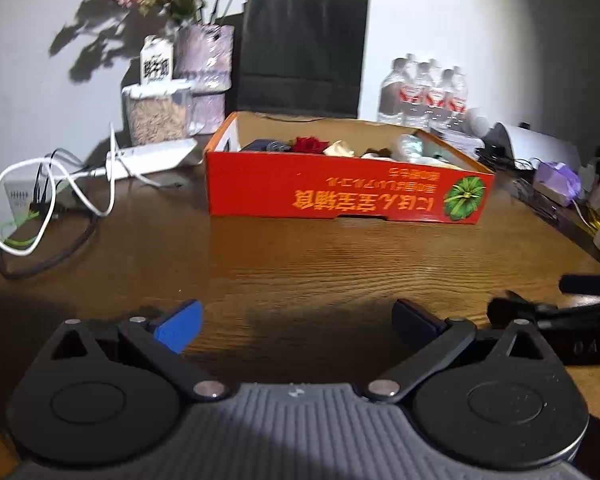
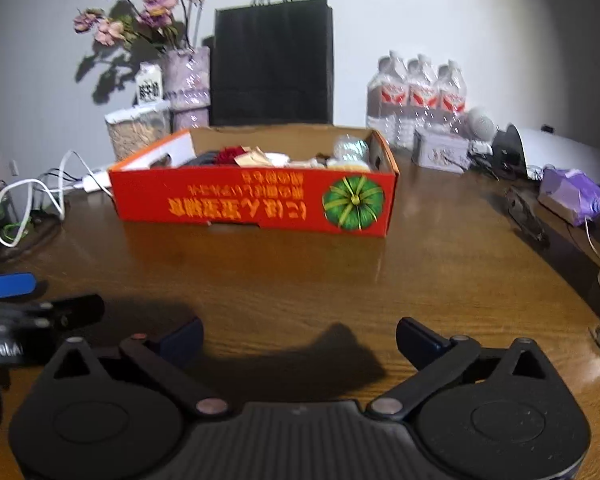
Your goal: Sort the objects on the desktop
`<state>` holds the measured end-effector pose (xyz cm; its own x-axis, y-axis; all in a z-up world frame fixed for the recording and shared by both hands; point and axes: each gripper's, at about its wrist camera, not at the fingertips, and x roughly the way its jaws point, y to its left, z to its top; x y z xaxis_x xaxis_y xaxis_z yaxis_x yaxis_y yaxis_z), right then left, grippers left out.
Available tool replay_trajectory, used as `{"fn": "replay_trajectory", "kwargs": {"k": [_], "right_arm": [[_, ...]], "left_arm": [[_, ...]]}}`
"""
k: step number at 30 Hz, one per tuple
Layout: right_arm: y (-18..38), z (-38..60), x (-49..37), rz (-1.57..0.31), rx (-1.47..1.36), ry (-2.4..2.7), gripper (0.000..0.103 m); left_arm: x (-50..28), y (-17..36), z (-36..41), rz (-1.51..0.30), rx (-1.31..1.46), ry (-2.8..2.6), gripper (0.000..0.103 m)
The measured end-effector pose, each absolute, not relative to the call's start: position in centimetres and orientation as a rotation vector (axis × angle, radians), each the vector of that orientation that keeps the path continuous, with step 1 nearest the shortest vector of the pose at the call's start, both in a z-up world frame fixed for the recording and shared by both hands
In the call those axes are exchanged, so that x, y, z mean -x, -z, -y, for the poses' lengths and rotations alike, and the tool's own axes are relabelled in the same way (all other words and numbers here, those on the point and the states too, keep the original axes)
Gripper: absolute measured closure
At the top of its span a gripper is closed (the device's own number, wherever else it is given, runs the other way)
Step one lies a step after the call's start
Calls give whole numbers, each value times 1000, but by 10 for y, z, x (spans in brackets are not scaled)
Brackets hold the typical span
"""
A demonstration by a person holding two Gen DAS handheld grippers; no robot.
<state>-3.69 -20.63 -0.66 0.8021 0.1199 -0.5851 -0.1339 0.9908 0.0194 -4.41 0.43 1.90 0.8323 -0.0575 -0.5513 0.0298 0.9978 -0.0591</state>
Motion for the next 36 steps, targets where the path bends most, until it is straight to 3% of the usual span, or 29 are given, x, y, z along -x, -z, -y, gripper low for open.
{"fn": "replay_trajectory", "kwargs": {"k": [13,36], "right_arm": [[30,198,10,-704,25,-109,0],[31,198,5,-703,10,-83,0]], "left_arm": [[11,-1,5,-703,-38,60,0],[7,-1,5,-706,-28,58,0]]}}
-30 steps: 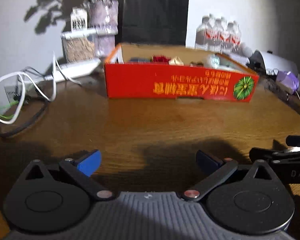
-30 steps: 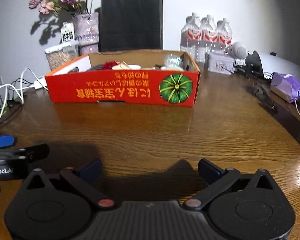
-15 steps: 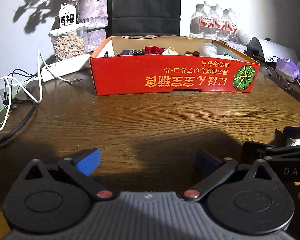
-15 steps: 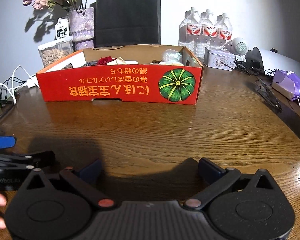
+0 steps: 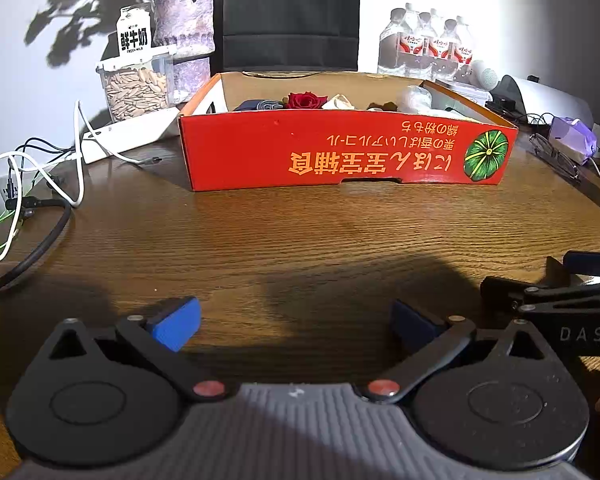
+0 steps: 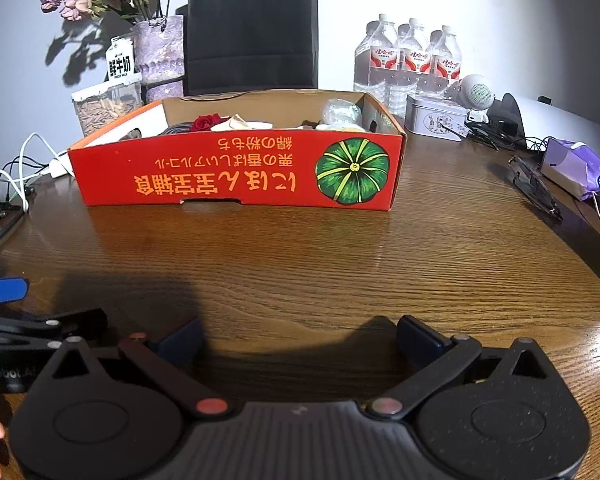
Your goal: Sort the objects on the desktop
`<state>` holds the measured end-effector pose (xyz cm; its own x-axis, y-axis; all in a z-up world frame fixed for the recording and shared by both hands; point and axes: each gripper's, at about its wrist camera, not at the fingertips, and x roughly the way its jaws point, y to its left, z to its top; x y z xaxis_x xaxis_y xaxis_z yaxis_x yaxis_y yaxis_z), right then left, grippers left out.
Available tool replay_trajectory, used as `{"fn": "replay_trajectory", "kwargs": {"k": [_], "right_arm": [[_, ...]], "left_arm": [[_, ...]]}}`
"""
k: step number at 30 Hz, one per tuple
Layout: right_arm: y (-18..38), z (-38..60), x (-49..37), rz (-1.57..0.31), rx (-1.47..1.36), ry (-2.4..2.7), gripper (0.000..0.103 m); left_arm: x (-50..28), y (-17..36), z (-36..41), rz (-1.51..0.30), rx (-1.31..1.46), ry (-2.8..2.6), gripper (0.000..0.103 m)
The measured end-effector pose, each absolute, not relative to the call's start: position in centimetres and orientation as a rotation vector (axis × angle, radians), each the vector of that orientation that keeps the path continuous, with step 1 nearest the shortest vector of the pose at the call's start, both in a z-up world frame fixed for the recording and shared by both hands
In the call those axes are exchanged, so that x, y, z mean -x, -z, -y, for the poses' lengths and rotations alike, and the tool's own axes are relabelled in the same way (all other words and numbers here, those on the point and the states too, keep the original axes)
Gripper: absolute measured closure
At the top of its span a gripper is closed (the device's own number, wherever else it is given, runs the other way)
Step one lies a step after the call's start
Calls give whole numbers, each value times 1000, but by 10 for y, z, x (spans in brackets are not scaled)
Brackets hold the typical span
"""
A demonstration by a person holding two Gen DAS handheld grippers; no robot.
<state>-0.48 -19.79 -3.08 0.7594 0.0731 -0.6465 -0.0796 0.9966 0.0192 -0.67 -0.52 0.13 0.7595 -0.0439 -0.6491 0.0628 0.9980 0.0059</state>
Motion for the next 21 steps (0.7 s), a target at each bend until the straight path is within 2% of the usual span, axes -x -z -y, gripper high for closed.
{"fn": "replay_trajectory", "kwargs": {"k": [21], "right_arm": [[30,198,8,-703,19,-118,0]], "left_arm": [[8,-1,5,-707,-25,37,0]]}}
